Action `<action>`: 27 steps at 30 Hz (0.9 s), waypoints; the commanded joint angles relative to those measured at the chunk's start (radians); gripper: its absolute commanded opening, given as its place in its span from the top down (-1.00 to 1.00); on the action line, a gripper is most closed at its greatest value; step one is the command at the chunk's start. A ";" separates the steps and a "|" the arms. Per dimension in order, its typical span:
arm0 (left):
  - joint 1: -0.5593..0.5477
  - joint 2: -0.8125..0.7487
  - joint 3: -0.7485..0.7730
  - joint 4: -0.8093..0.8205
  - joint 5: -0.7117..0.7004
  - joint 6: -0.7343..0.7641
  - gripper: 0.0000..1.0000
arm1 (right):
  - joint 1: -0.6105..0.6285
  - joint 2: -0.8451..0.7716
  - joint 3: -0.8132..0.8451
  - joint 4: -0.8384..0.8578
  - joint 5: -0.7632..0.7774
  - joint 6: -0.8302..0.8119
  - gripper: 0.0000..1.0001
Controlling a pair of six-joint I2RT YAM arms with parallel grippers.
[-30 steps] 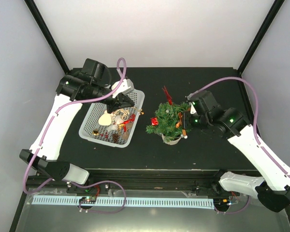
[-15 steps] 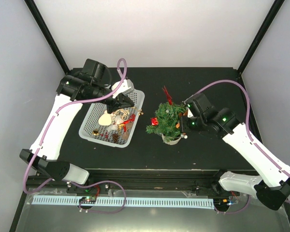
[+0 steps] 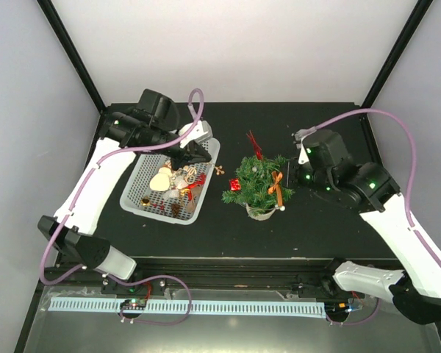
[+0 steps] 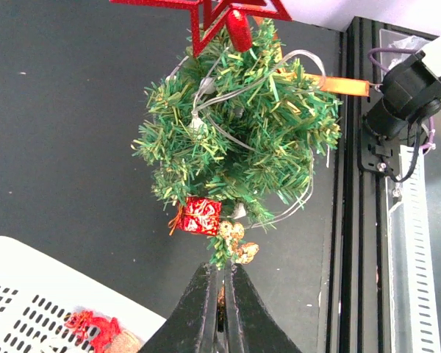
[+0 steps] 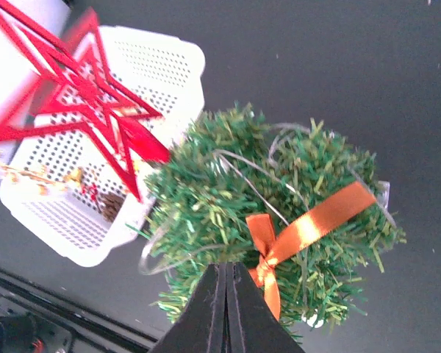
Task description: Decorate the small christmas tree
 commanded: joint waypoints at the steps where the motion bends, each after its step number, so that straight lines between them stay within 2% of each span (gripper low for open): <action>1: -0.028 0.046 0.015 0.058 0.022 -0.024 0.97 | -0.005 0.000 0.077 -0.038 0.050 -0.003 0.95; 14: -0.051 0.283 0.243 -0.021 0.313 -0.076 0.97 | -0.006 -0.054 0.054 -0.080 0.087 0.040 0.94; 27: -0.111 0.367 0.261 0.005 0.279 -0.089 0.97 | -0.005 -0.073 0.030 -0.088 0.102 0.053 0.94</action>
